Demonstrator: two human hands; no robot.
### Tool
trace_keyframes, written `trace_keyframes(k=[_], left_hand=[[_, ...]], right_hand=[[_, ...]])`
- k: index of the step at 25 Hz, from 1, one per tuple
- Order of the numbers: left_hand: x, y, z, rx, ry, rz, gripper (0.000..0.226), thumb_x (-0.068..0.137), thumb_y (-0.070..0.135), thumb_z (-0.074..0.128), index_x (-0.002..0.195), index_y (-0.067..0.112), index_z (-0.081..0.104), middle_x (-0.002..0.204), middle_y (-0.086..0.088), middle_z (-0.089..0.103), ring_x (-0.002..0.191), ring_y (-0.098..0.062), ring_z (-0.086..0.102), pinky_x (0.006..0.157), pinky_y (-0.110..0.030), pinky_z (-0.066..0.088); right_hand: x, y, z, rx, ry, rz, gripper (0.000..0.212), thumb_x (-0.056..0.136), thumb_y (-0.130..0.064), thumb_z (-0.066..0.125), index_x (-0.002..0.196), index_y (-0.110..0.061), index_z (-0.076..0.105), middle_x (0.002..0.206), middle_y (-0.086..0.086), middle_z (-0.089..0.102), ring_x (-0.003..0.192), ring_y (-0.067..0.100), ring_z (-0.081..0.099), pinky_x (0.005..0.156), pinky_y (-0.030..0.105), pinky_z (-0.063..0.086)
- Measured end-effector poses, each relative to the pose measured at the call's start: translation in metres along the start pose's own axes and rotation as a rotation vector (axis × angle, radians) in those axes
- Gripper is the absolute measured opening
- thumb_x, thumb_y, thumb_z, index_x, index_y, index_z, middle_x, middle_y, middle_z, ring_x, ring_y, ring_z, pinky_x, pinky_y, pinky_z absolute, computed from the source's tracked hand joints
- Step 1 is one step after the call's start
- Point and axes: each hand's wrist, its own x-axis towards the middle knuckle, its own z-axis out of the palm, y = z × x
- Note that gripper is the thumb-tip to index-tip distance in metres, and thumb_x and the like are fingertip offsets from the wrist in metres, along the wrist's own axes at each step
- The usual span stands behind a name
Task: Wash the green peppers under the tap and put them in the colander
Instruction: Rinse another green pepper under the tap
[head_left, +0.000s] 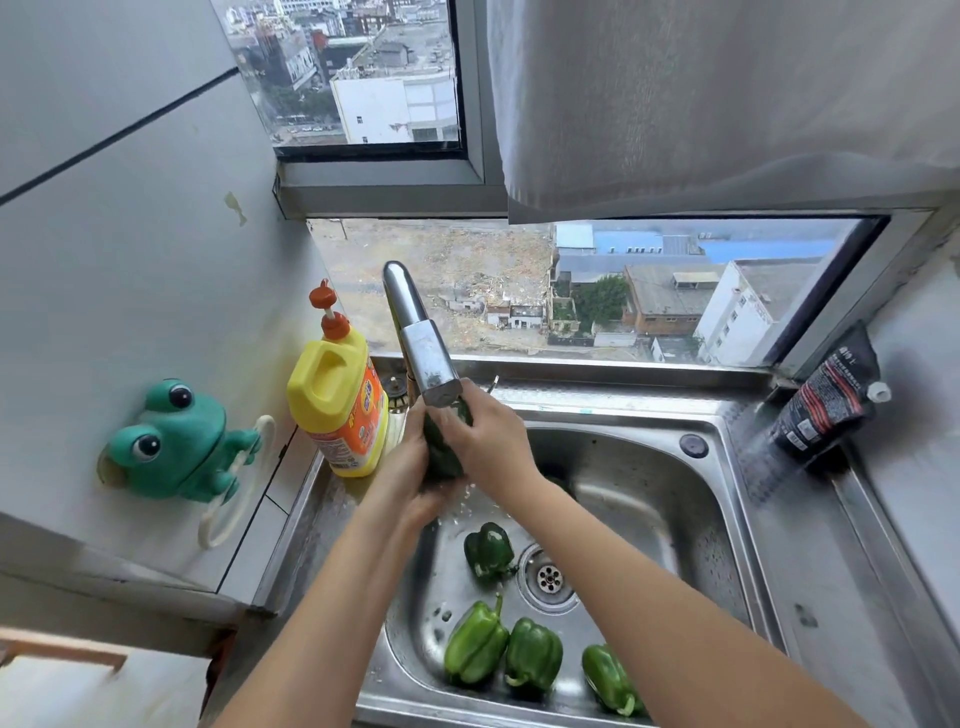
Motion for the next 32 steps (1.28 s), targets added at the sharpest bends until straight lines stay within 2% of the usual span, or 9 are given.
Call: trace_keyframes(k=[4,7,9,13,17,20,24,28,32], left_hand=[[-0.001,0.013,-0.006,0.189,-0.069,-0.113,0.033,0.094,0.043,0.049,0.106,0.015,0.061,0.103,-0.019,0.067,0.091,-0.034,0.067,0.067,-0.051,0.058],[-0.002,0.019,-0.012,0.102,-0.087,-0.205,0.024,0.090,0.030,0.056,0.103,0.010,0.063,0.092,-0.020,0.071,0.072,-0.034,0.072,0.052,-0.046,0.059],[-0.003,0.019,-0.014,-0.019,-0.090,-0.252,0.020,0.079,0.016,0.060,0.094,0.004,0.062,0.083,-0.022,0.070,0.064,-0.036,0.070,0.046,-0.046,0.057],[-0.004,0.014,-0.020,0.032,-0.122,-0.232,0.023,0.070,0.016,0.057,0.084,0.003,0.070,0.080,-0.021,0.071,0.064,-0.035,0.071,0.054,-0.054,0.054],[0.003,0.012,-0.016,0.115,-0.067,-0.156,0.037,0.093,0.033,0.044,0.091,0.008,0.072,0.088,-0.017,0.073,0.082,-0.033,0.069,0.079,-0.054,0.051],[0.002,0.004,-0.005,0.200,0.006,0.210,0.035,0.098,0.032,0.041,0.104,0.007,0.065,0.088,-0.012,0.074,0.077,-0.022,0.071,0.063,-0.033,0.057],[-0.005,-0.020,0.003,0.497,-0.058,0.509,0.038,0.092,0.035,0.056,0.122,0.012,0.053,0.109,-0.009,0.066,0.100,-0.023,0.066,0.080,-0.035,0.057],[-0.008,-0.015,0.004,0.434,0.083,0.567,0.032,0.095,0.040,0.047,0.102,0.011,0.058,0.087,-0.006,0.070,0.084,-0.025,0.065,0.073,-0.040,0.051],[-0.008,0.020,0.001,0.146,0.087,0.204,0.044,0.098,0.043,0.034,0.084,0.015,0.065,0.068,-0.008,0.073,0.078,-0.028,0.065,0.082,-0.047,0.051]], right_hand=[[0.022,-0.013,-0.029,0.318,-0.304,0.326,0.051,0.099,-0.039,0.035,0.125,0.000,0.055,0.117,0.017,0.060,0.088,0.017,0.052,0.067,0.012,0.042],[0.018,-0.008,-0.012,0.182,-0.227,0.161,0.055,0.091,-0.042,0.033,0.118,-0.003,0.061,0.123,0.018,0.061,0.109,0.027,0.057,0.093,0.033,0.044],[0.008,0.001,-0.001,0.190,-0.192,0.024,0.054,0.084,-0.044,0.039,0.115,-0.007,0.062,0.116,0.013,0.064,0.107,0.022,0.057,0.095,0.036,0.043],[-0.002,0.017,-0.013,0.117,-0.354,-0.139,0.063,0.070,-0.048,0.074,0.124,-0.026,0.052,0.118,-0.005,0.057,0.110,0.011,0.055,0.098,0.027,0.045],[-0.003,0.020,-0.027,0.323,-0.502,0.021,0.048,0.073,-0.021,0.080,0.102,-0.044,0.051,0.101,-0.008,0.060,0.092,0.006,0.061,0.083,0.023,0.052],[0.000,0.017,-0.024,0.424,-0.340,0.073,0.017,0.086,-0.035,0.066,0.097,-0.024,0.060,0.091,0.001,0.065,0.085,0.016,0.064,0.083,0.034,0.056],[0.013,0.010,-0.017,0.495,0.106,0.289,0.044,0.093,-0.050,0.047,0.068,-0.021,0.068,0.076,0.012,0.069,0.073,0.027,0.065,0.078,0.045,0.055],[0.010,0.009,-0.011,0.323,-0.026,0.047,0.020,0.093,-0.031,0.051,0.098,-0.020,0.068,0.090,0.002,0.068,0.082,0.012,0.062,0.077,0.033,0.051],[-0.003,0.018,0.004,0.521,-0.222,-0.021,0.055,0.081,-0.037,0.057,0.130,-0.015,0.047,0.119,0.008,0.060,0.111,0.023,0.058,0.094,0.034,0.050]])
